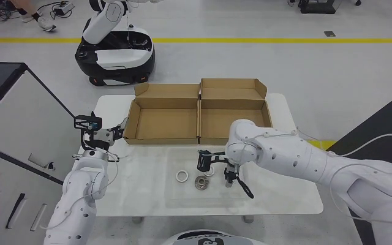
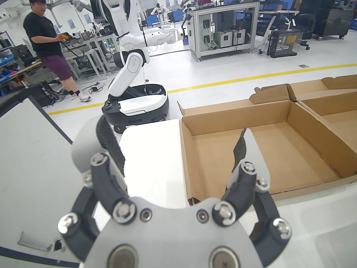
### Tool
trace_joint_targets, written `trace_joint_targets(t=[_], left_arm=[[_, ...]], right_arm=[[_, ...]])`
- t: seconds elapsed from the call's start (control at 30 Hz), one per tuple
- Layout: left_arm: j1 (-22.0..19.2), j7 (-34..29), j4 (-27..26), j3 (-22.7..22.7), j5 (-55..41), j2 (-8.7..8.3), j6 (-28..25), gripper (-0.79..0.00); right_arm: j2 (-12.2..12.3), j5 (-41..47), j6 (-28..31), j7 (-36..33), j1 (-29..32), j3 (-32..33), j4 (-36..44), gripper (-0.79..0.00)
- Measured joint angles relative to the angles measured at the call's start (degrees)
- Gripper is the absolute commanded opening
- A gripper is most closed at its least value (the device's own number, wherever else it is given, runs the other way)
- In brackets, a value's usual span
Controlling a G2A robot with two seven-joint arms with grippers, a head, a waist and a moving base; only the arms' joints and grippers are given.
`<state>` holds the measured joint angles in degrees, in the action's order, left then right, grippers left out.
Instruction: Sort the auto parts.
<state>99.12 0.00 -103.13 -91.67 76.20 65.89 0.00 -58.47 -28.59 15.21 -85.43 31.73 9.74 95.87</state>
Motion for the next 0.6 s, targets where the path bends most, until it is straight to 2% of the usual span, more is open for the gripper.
trace_joint_targets(t=[0.1, 0.4, 0.6], left_arm=[[0.00, 0.00, 0.00, 0.00, 0.00, 0.00, 0.00, 0.000], [0.00, 0.00, 0.00, 0.00, 0.00, 0.00, 0.00, 0.000], [0.00, 0.00, 0.00, 0.00, 0.00, 0.00, 0.00, 0.000]], right_arm=[[-0.32, -1.05, 0.07, 0.23, 0.53, 0.01, -0.89, -0.305], [-1.40, -2.35, 0.44, 1.04, 1.54, 0.31, -3.04, -0.397], [-2.18, -3.39, 0.58, 1.92, 2.11, 0.57, -4.84, -0.431]])
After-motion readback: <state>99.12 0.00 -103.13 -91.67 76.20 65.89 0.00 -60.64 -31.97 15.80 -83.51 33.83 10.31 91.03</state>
